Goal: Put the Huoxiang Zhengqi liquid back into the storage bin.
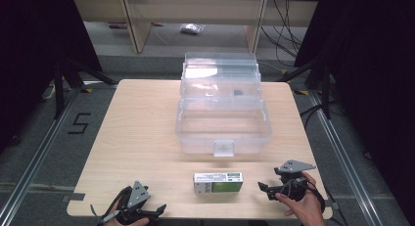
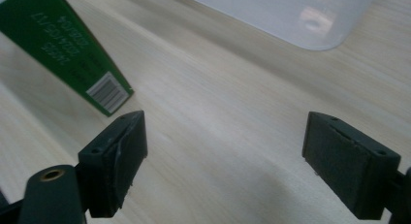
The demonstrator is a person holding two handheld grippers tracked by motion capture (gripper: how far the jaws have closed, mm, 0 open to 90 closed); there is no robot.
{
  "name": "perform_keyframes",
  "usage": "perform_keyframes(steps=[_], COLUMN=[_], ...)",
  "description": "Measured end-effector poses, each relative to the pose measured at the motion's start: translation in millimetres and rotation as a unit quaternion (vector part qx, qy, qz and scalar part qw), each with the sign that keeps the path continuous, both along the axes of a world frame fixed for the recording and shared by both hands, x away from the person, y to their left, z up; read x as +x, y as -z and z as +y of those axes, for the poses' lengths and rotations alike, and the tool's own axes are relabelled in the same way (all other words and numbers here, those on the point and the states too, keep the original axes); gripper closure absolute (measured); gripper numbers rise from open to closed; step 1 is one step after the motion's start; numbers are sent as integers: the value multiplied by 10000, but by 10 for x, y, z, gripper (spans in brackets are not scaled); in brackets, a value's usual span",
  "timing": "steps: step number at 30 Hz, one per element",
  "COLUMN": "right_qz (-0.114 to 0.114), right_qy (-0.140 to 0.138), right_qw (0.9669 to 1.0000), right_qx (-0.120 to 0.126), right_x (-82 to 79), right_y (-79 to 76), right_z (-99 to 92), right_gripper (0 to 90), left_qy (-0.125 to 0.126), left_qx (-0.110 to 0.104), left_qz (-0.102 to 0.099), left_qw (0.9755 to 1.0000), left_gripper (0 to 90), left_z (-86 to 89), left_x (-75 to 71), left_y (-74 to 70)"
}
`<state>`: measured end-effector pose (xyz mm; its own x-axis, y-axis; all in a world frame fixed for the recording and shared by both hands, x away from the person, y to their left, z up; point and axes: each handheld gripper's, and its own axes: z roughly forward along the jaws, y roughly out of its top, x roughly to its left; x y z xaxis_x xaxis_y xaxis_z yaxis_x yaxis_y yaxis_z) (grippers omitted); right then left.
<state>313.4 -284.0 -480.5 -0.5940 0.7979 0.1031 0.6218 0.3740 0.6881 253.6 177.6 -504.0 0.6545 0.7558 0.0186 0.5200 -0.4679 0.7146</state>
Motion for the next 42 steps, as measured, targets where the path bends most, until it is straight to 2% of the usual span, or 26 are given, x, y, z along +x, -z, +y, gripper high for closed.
perform_keyframes(steps=[1,3,8,9,10,11,13,15,16,17,18,20,23,24,25,26,27,28,29,30,31,34,38,39,40,42], right_qz=[0,-34,-64,33,-26,-26,-10,-121,-98,-84,-235,-189,-292,-279,-223,-352,-275,-340,-313,-448,-413,-506,-537,-537,-486,-424], right_qy=[0,-228,-338,-336,-393,-393,-447,-594,-581,-598,-744,-739,-877,-900,-992,-1063,-1159,-1211,-1296,-1385,-1401,-1754,-1981,-1981,-2139,-2202], right_qw=[10000,9997,9994,9994,9992,9992,9990,9981,9982,9981,9968,9969,9955,9953,9944,9933,9921,9908,9890,9869,9869,9800,9734,9734,9699,9683], right_qx=[0,7,-62,-45,-84,-84,-56,-149,-103,-143,-185,-169,-211,-223,-282,-274,-390,-494,-638,-691,-685,-796,-1017,-1017,-1059,-1102], right_x=[0,1,-6,-18,-17,-17,-18,-2,-8,-10,9,5,17,17,19,25,16,12,7,15,11,37,49,49,34,18], right_y=[0,-11,-56,-72,-84,-84,-121,-168,-190,-227,-256,-316,-396,-417,-459,-475,-525,-555,-601,-626,-654,-730,-786,-786,-813,-822], right_z=[0,-3,44,54,58,58,78,90,109,114,121,147,179,199,207,231,245,274,295,324,359,459,611,611,687,770], right_gripper=[179,203,194,192,192,192,192,192,193,193,193,194,193,193,193,194,198,199,199,196,194,194,174,174,179,176], left_qy=[0,-1,18,18,-104,-104,-104,11,5,-148,-143,-135,-145,-58,-84,-78,-89,-85,-32,-69,-57,-58,-64,-73,-33,-31], left_qx=[0,12,48,48,-159,-159,-142,84,81,-175,-70,-58,-63,48,15,23,69,0,54,70,57,37,76,-8,31,25], left_qz=[0,-8,-1,-1,-22,-22,-26,18,17,-6,-21,-19,-21,2,-3,-3,33,17,23,13,15,16,23,32,11,12], left_qw=[10000,10000,10000,10000,9998,9998,9998,10000,10000,9997,9999,9999,9999,10000,10000,10000,9999,10000,10000,10000,10000,10000,9999,10000,10000,10000], left_gripper=[150,150,150,150,150,150,150,150,150,150,150,150,150,150,150,150,150,150,150,150,150,150,150,150,150,150], left_z=[0,1,8,8,-16,-16,-12,13,13,-20,-10,-9,-7,8,3,5,8,8,17,13,12,14,12,9,16,13], left_x=[0,0,12,12,4,4,5,10,10,1,10,10,11,17,15,15,9,14,16,14,16,11,14,15,15,17], left_y=[0,0,2,2,17,17,13,-2,-1,16,15,16,13,5,8,7,-4,6,-1,0,2,-2,-1,12,5,6])
